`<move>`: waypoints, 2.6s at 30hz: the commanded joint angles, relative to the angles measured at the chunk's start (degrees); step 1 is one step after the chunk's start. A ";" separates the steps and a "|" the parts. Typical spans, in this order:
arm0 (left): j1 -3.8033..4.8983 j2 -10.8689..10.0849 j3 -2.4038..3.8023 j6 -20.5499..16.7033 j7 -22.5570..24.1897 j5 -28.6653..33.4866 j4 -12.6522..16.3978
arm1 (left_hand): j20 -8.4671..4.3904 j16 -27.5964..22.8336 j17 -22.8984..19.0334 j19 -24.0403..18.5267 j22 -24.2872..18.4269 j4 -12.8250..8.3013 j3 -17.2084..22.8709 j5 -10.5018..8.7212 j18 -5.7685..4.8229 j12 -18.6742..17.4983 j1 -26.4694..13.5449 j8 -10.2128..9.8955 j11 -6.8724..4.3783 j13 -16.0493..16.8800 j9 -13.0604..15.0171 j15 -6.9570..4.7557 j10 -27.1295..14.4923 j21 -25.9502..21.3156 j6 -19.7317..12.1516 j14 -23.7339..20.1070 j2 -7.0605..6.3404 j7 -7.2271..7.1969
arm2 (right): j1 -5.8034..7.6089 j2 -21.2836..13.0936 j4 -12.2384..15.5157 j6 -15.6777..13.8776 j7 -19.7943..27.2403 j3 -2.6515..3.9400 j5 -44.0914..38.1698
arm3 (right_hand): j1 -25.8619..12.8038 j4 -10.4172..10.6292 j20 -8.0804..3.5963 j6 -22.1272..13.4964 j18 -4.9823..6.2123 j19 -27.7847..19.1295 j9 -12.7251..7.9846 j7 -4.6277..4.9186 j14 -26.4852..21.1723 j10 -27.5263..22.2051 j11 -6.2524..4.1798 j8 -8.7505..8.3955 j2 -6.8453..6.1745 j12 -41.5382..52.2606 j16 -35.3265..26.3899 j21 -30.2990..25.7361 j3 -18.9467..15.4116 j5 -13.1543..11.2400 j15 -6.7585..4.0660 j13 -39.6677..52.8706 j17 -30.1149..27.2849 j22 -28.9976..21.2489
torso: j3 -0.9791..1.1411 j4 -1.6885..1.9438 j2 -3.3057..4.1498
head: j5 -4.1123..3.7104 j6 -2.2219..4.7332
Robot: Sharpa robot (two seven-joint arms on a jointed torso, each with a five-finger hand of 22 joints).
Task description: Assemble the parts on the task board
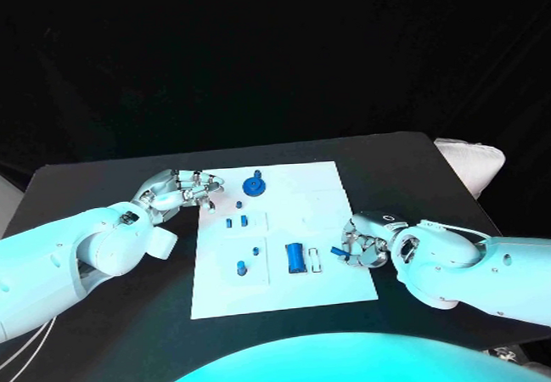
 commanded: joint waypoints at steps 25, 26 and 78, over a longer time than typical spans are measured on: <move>-0.04 0.18 0.03 1.00 0.16 0.03 0.22 | 0.15 -0.08 -0.07 0.39 -0.08 0.49 0.01 0.18 0.31 0.19 0.40 0.23 0.01 -0.07 0.09 -0.03 -0.51 -0.34 -0.50 -0.52 0.17 -0.05 | 2.08 0.39 3.58 -2.54 2.39 -0.34 27.14 | -9.29 -9.72 -0.33 -0.45 -0.38 5.07 -13.27 -0.18 5.58 4.11 -0.37 1.82 -0.54 0.52 0.18 0.72 14.02 0.40 -0.46 12.86 13.79 13.89 | -0.05 0.03 0.02 | 0.14 0.00; -0.04 0.16 0.03 0.99 0.15 0.02 0.24 | 0.15 -0.08 -0.07 0.39 -0.08 0.49 0.01 0.18 0.31 0.19 0.40 0.23 0.01 -0.07 0.09 -0.03 -0.51 -0.34 -0.50 -0.52 0.17 -0.05 | 2.07 0.69 3.47 -2.45 2.24 -0.34 27.64 | -9.40 -9.70 -0.33 -0.45 -0.39 5.09 -13.26 -0.19 5.59 4.12 -0.37 1.83 -0.53 0.54 0.19 0.78 14.00 0.35 -0.46 12.86 13.81 13.90 | -0.06 0.02 0.04 | 0.13 0.00; -0.03 0.28 0.04 1.03 0.32 -0.53 0.24 | 0.17 -0.03 -0.09 0.43 -0.15 0.67 -0.02 0.20 0.31 0.28 0.48 0.29 0.01 -0.14 0.10 -0.02 -0.54 -0.48 -0.48 -0.60 0.23 -0.06 | 1.82 4.68 2.42 -3.02 -0.10 -0.33 29.51 | -20.84 -6.70 -0.48 0.54 -0.43 5.14 -12.82 -0.40 5.69 4.55 -0.53 2.51 0.87 1.42 0.45 1.07 8.63 0.82 -0.60 13.36 14.26 13.96 | 0.01 -0.04 -0.02 | 0.20 0.00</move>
